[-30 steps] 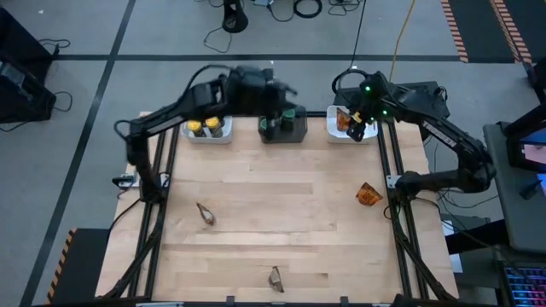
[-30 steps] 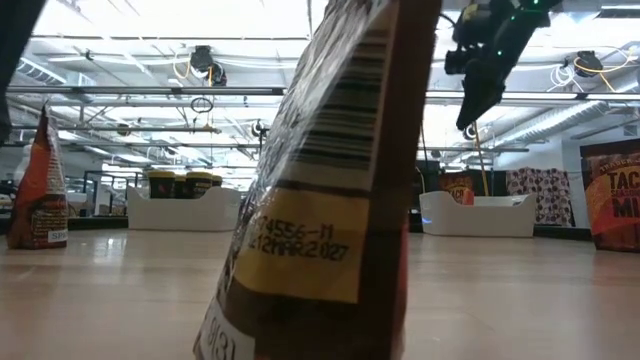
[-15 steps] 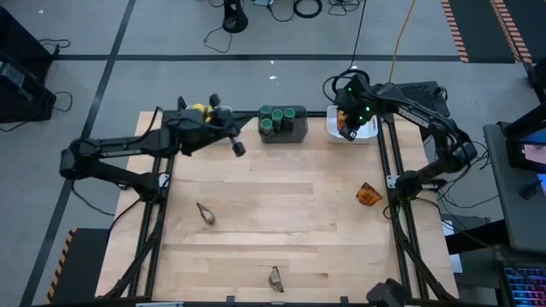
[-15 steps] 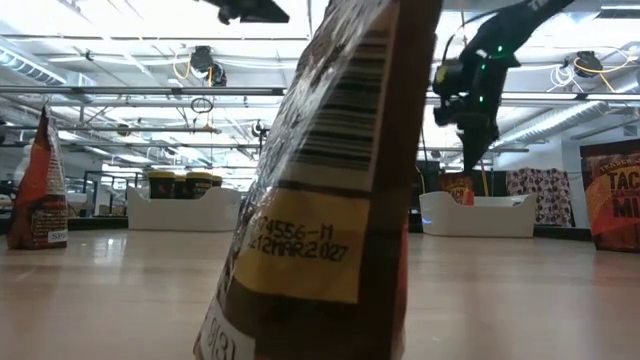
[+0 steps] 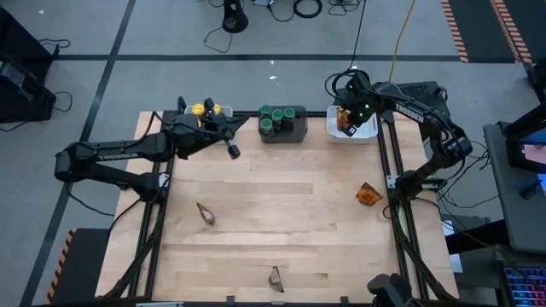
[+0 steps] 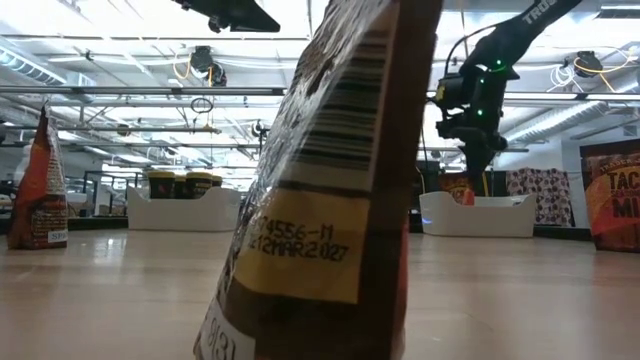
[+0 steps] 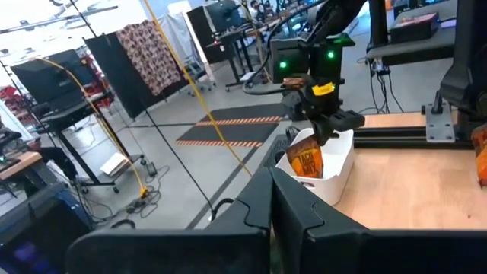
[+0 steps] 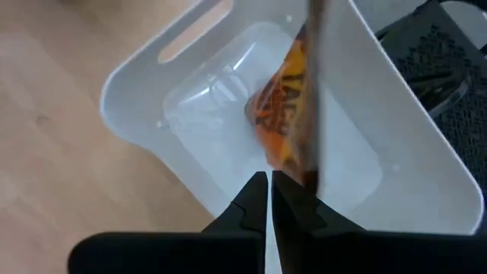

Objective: Sort spices by type
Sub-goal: Put the top left orange seasoning pack into the right white bin

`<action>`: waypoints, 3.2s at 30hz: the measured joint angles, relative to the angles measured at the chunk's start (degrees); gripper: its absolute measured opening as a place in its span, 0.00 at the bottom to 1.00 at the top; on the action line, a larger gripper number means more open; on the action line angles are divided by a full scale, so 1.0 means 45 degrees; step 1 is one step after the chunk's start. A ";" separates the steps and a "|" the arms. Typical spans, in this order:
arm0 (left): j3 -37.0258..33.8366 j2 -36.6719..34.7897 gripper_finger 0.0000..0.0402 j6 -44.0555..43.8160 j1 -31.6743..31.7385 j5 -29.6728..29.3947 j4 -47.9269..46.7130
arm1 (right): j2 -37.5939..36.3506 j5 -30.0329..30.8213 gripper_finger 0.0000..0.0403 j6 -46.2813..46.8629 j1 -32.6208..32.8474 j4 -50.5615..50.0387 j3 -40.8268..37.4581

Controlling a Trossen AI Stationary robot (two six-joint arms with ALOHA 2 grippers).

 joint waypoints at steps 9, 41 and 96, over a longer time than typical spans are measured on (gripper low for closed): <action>0.0000 0.0000 0.02 0.0240 0.0000 0.0000 0.0216 | 0.0005 0.0067 0.00 0.0012 -0.0364 0.1027 -0.0989; 0.0005 0.0005 0.02 0.0266 0.0002 0.0010 0.0515 | -0.0243 0.0176 0.00 -0.0164 -0.1019 0.1609 -0.0999; 0.1912 -0.0486 0.02 -0.9614 -0.4072 0.0806 -0.9954 | -0.5762 -0.2016 0.00 -0.0495 0.3126 0.2115 -0.0989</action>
